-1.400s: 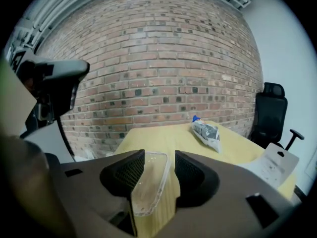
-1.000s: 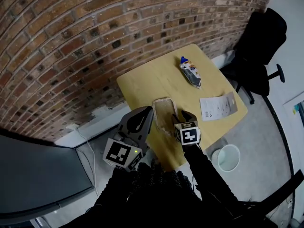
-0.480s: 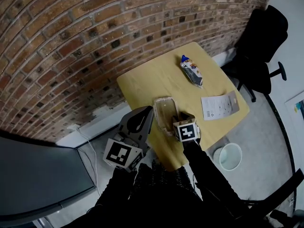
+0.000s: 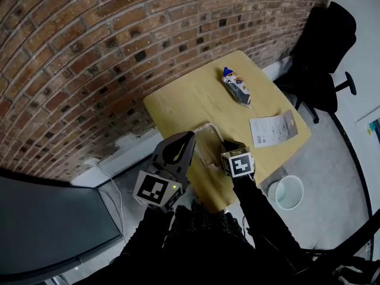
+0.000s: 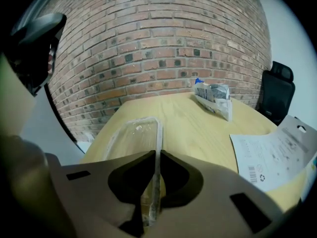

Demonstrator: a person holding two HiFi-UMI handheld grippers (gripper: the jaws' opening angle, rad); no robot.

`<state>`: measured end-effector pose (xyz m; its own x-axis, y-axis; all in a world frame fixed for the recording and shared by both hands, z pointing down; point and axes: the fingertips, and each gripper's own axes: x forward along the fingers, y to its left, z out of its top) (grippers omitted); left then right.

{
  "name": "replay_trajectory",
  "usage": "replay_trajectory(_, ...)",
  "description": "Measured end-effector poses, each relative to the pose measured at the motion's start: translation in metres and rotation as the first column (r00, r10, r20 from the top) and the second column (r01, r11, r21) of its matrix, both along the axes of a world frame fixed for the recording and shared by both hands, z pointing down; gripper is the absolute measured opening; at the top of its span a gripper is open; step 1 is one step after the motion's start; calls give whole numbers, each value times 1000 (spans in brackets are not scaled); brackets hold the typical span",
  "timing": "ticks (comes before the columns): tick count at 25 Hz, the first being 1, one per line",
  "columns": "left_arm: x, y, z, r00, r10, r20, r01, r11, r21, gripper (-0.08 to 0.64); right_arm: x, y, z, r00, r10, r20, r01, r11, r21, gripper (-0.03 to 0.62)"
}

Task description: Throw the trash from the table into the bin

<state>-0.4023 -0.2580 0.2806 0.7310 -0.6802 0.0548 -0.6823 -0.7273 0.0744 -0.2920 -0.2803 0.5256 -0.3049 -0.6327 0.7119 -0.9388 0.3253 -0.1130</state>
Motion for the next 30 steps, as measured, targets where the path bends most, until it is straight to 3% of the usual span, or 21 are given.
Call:
replay_trajectory(10, 21, -12, 1, 998, 62, 9, -62, 998, 18, 6, 37, -4, -59, 994, 99, 41, -105, 983, 149, 38)
replay_trajectory(19, 55, -16, -1, 986, 167, -16, -166, 986, 24, 6, 98, 23, -123, 972, 233, 39, -234, 925, 300, 37)
replay_trajectory(24, 84, -11, -4, 967, 254, -28, -253, 967, 32, 6, 132, 43, -143, 944, 329, 34, -321, 887, 332, 37)
replay_trajectory(30, 125, 14, 10, 924, 379, -42, -380, 925, 3, 6, 164, 83, -159, 900, 434, 32, -415, 833, 366, 37)
